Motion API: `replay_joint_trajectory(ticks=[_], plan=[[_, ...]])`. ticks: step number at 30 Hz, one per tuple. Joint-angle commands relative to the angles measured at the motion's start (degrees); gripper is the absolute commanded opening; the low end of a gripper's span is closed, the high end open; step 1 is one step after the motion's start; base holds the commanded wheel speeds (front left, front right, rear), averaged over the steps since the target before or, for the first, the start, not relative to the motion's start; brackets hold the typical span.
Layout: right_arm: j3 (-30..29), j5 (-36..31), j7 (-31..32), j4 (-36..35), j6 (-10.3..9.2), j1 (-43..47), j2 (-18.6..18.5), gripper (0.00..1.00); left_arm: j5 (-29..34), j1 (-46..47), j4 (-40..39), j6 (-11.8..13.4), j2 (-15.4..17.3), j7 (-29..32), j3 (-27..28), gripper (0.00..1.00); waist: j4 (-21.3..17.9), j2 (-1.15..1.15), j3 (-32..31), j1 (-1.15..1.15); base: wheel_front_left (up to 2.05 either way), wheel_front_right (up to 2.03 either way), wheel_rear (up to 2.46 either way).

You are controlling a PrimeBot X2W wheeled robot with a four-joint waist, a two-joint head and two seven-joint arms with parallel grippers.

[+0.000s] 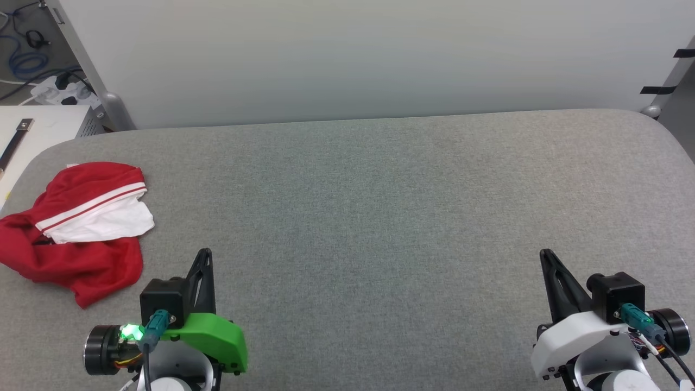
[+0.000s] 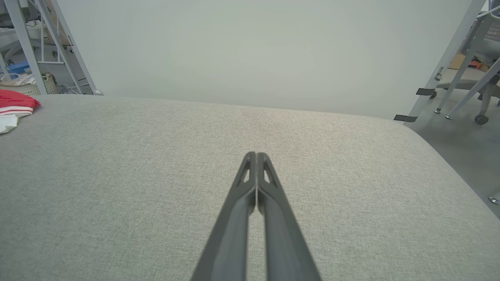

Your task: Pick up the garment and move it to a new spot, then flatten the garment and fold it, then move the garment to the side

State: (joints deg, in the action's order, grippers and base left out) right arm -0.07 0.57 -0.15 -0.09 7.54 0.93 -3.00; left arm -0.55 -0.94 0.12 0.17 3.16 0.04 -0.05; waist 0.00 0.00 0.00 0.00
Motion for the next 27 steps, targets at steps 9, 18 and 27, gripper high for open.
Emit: replay_joint_trajectory(ticks=[9, 18, 27], plan=[[0.1, -0.6, 0.1, 0.1, -0.05, -0.9, 0.1, 0.00, 0.6, 0.9, -0.1, -0.2, -0.3, 0.0, 0.0, 0.00, 0.0, 0.00, 0.0, 0.00, 0.00, 0.00, 0.00], [0.1, -0.6, 0.1, 0.1, -0.05, -0.9, 0.1, 0.00, 0.6, 0.9, -0.1, -0.2, -0.3, 0.0, 0.0, 0.00, 0.0, 0.00, 0.0, 0.00, 0.00, 0.00, 0.00], [0.1, -0.6, 0.1, 0.1, -0.05, -0.9, 0.1, 0.00, 0.6, 0.9, -0.1, -0.2, -0.3, 0.0, 0.0, 0.00, 0.0, 0.00, 0.0, 0.00, 0.00, 0.00, 0.00]])
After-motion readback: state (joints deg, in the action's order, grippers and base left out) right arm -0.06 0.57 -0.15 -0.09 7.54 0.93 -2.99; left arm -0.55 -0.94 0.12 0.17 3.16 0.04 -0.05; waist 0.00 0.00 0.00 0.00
